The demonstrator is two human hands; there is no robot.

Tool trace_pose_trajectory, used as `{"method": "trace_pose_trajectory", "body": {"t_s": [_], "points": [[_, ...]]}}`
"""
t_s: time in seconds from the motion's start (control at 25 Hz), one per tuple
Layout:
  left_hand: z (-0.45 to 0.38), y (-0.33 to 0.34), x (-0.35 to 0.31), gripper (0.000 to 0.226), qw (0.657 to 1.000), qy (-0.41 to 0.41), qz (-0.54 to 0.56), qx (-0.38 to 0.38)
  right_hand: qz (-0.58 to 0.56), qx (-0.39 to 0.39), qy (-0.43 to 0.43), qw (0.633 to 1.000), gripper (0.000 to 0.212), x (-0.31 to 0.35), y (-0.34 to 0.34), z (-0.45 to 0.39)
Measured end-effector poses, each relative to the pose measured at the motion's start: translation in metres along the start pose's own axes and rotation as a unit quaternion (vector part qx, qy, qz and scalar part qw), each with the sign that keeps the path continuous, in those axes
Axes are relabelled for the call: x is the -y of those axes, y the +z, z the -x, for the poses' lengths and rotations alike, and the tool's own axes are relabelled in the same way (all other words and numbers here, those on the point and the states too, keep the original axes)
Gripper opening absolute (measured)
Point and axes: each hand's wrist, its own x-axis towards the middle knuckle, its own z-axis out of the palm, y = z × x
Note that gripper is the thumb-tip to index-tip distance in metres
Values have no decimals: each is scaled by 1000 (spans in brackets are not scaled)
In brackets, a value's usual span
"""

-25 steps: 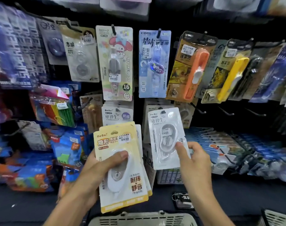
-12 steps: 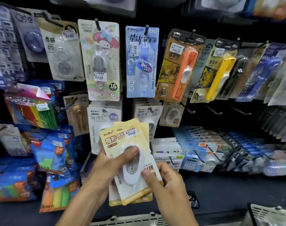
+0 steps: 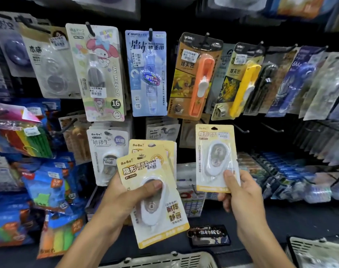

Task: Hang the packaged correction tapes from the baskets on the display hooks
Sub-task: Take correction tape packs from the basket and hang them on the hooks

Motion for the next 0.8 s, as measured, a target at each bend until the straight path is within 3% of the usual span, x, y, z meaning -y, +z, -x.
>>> {"method": "trace_pose_trajectory", "body": {"t_s": [0.16,0.28,0.36,0.44,0.56,0.68,0.8], "points": [[0,3,-5,49,1000,9,1,7,26,-23,-4,999,21,-7,-7,-5],[-4,9,-11,57,1000,8,-15,-4,-11,-3,96,995,15,-6,-3,-14],[-8,11,-17,61,1000,10,-24,-14,-21,4,128,992,32,-4,3,-8],[-12,13,-19,61,999,9,-25,-19,7,27,51,998,32,-4,9,12],[-11,19,-8,66,1000,-1,-21,-19,66,153,-52,985,22,-4,33,43],[-8,20,-2,71,1000,-24,1,-12,76,189,-47,978,2,-5,53,48],[-11,10,-7,78,998,-40,30,39,-18,158,4,987,7,0,49,44]]}}
